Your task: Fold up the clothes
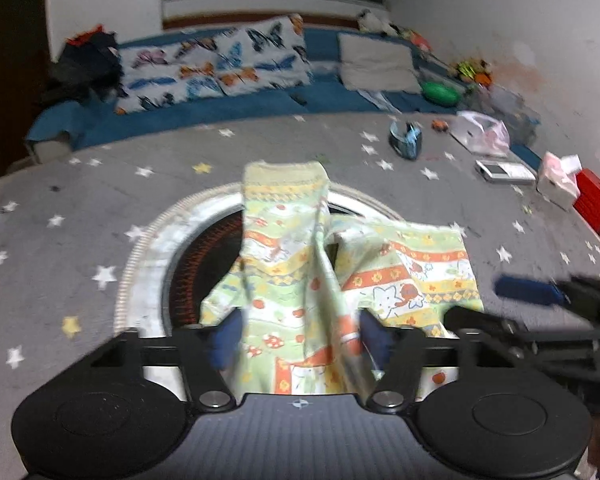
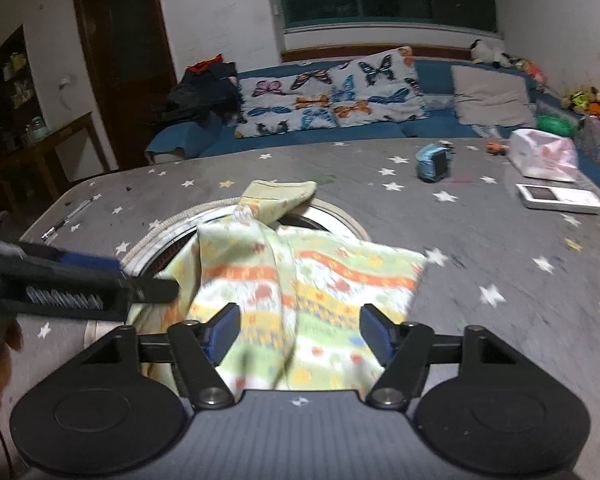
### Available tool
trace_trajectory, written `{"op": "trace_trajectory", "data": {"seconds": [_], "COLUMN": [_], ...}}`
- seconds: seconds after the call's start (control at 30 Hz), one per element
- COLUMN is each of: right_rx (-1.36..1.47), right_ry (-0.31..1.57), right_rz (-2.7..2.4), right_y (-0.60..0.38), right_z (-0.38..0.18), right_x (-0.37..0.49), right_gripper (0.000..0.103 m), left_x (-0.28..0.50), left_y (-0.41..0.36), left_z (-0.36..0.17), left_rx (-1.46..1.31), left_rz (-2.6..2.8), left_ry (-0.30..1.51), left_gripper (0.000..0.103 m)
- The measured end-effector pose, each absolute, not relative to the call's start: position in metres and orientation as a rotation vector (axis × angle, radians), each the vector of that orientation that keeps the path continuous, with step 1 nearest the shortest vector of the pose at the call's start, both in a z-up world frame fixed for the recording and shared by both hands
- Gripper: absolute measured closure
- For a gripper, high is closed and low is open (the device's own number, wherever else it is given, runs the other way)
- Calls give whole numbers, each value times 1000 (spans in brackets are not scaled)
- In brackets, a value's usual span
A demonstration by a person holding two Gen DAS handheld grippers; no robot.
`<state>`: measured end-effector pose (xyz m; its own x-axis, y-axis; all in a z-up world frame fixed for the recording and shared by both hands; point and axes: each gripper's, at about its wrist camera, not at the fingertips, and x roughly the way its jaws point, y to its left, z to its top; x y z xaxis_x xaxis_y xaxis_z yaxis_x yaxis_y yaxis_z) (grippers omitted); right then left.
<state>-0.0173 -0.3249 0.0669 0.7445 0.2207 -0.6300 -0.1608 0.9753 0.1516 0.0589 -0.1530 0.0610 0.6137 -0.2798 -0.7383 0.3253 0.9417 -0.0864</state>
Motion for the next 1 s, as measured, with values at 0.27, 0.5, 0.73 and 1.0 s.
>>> {"op": "trace_trajectory", "data": {"seconds": [0.27,0.5,0.73,1.0], "right_rx": [89,124,171,166], "right_ry": [742,769,703,625], "right_rz": [295,315,270,150], "right_y": [-304,-292,-320,-357], "right_z": [53,42,60,83], "right_x": [36,47,24,-19], "right_gripper": [46,96,100,100], "left_x": [69,69,77,88], "left_y": [-145,-138,-152,-171], "left_z": [49,54,61,51], "left_rx": [43,34,41,135], "left_rz": [-372,-366,-370,-370], "left_ry": [848,827,811,842], "left_gripper": [96,94,67,96]}}
